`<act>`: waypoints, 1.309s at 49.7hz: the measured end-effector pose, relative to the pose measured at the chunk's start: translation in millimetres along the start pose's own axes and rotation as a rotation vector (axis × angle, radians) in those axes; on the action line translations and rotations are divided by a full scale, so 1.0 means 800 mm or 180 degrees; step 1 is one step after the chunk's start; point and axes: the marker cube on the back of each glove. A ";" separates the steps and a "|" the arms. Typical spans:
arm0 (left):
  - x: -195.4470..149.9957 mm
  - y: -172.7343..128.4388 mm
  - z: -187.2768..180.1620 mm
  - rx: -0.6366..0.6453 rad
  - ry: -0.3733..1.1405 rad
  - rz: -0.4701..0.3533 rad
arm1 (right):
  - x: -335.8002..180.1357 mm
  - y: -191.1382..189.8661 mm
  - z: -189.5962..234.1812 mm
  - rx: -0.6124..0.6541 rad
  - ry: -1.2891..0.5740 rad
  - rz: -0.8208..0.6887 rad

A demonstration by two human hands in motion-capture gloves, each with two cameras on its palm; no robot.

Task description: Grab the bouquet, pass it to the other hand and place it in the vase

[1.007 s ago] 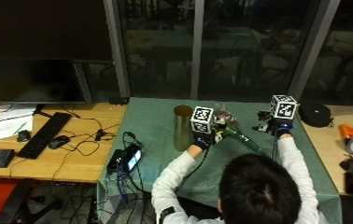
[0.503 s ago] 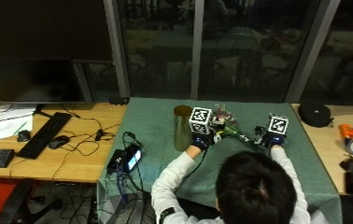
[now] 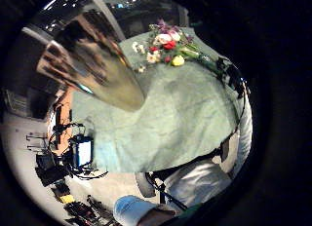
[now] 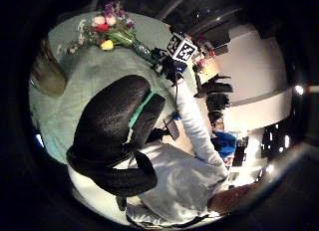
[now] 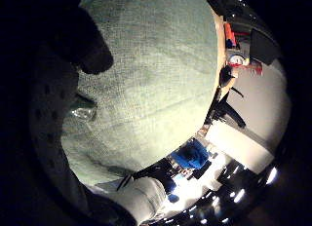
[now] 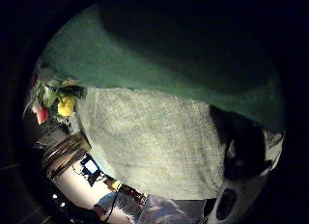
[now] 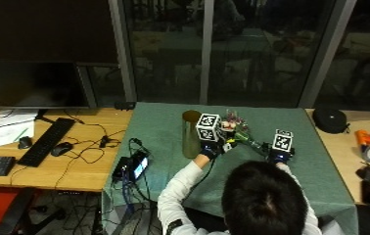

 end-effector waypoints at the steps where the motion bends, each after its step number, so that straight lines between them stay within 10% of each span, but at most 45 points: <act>1: 0.000 0.002 0.000 -0.0035 0.0020 -0.0001 | 0.001 0.001 0.000 -0.0028 -0.0045 0.0016; 14: -0.013 -0.001 0.004 -0.0176 0.0072 -0.0090 | 0.006 0.002 -0.014 0.0166 -0.0281 -0.0163; 25: -0.006 0.013 0.001 -0.0415 0.0294 0.0032 | 0.022 -0.014 -0.053 0.2388 -0.0556 0.0002; 38: 0.012 0.006 -0.009 -0.0280 0.0455 0.0144 | 0.020 0.018 -0.082 0.2046 -0.2182 -0.0150; 49: 0.028 -0.044 -0.038 0.0237 0.1571 0.0127 | -0.011 0.066 -0.134 0.1841 -0.3782 -0.0766; 65: 0.086 -0.109 -0.076 0.0620 0.2678 0.0096 | -0.054 0.110 -0.180 0.2263 -0.4433 -0.1237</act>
